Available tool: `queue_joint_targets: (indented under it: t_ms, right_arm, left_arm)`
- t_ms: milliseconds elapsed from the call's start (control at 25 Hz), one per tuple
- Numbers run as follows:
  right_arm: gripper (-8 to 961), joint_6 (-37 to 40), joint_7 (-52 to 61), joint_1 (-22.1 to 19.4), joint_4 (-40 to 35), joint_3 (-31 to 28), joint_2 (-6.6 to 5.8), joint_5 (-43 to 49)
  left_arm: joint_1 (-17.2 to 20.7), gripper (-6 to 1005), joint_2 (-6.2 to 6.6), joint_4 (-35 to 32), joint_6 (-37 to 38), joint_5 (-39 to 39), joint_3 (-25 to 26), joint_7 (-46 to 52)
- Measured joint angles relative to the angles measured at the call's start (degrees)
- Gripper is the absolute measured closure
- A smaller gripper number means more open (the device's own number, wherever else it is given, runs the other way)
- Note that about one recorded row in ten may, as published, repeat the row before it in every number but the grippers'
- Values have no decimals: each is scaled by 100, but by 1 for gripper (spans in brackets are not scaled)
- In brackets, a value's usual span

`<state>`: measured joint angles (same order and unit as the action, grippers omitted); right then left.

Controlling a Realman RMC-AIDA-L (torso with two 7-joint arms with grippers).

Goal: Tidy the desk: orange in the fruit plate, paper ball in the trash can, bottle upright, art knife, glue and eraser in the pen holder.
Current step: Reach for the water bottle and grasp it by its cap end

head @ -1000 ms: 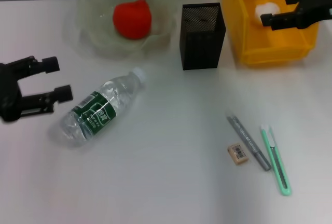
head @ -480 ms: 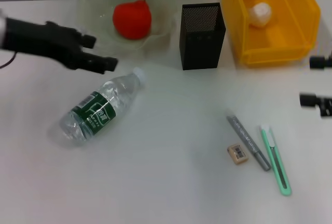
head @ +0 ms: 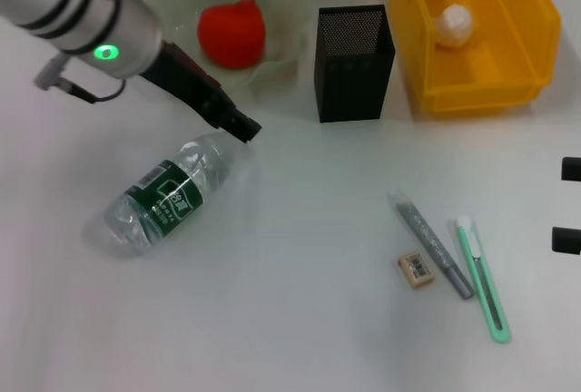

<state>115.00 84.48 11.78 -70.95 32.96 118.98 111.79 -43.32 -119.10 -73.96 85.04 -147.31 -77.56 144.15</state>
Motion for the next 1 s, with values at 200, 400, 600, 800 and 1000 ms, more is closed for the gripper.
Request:
queue_joint_targets:
  t_ms: [200, 400, 600, 800, 1000]
  right_arm:
    - [112, 4, -10, -5, 96, -75, 2, -3]
    - [112, -31, -13, 67, 235, -78, 2, 17]
    - [112, -49, -15, 164, 268, -80, 3, 25]
    - [112, -50, -19, 297, 490, -80, -11, 36]
    - [112, -105, -32, 343, 556, -64, -21, 44]
  left_arm:
    - [-391, 260, -7, 776, -219, -156, -52, 136]
    - [-502, 264, -8, 1346, -788, -240, -212, 147]
    - [-703, 267, -8, 2013, -1363, -312, -320, 150]
    - [-889, 270, -8, 2589, -1743, -319, -532, 156]
    - [-968, 273, -8, 2945, -1933, -322, -576, 161]
